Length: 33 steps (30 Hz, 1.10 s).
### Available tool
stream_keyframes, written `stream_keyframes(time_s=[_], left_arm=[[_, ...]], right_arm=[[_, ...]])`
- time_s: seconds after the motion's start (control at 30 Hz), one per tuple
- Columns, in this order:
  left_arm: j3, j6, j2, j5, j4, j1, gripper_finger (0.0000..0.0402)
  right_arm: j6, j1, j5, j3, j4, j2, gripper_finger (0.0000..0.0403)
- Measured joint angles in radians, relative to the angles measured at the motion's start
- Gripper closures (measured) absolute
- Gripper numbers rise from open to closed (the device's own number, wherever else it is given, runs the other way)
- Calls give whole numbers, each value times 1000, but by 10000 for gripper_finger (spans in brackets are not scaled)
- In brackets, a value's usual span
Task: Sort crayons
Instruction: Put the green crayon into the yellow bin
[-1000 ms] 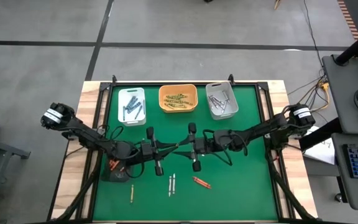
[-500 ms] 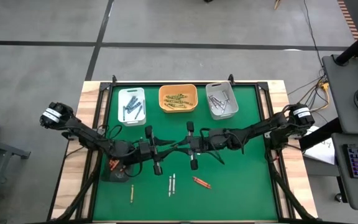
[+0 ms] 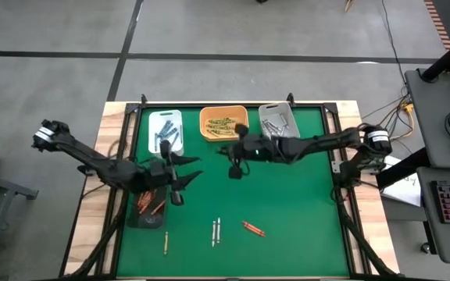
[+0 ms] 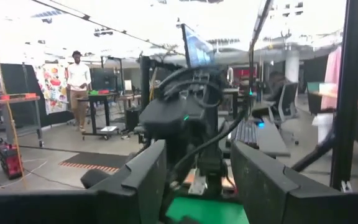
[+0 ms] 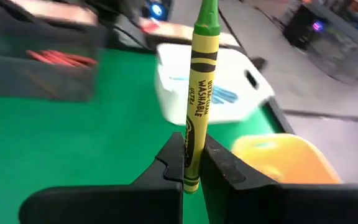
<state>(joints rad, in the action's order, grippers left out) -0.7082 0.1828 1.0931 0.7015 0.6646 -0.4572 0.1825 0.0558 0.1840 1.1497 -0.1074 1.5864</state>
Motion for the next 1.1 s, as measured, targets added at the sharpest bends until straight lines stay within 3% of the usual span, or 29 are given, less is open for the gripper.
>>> stream_keyframes(time_s=[0.2,0.43,0.83,1.1], left_arm=[[0,0,-100,0,-11,1,239],[0,0,-144,0,-11,1,239],[0,-2,-146,-1,-33,1,239],[0,-54,-145,-2,-75,1,239]], right_arm=[[38,135,-15,59,93,12,389],[24,246,-137,110,98,93,390],[46,285,-139,275,228,280,390],[81,305,-132,361,386,303,390]])
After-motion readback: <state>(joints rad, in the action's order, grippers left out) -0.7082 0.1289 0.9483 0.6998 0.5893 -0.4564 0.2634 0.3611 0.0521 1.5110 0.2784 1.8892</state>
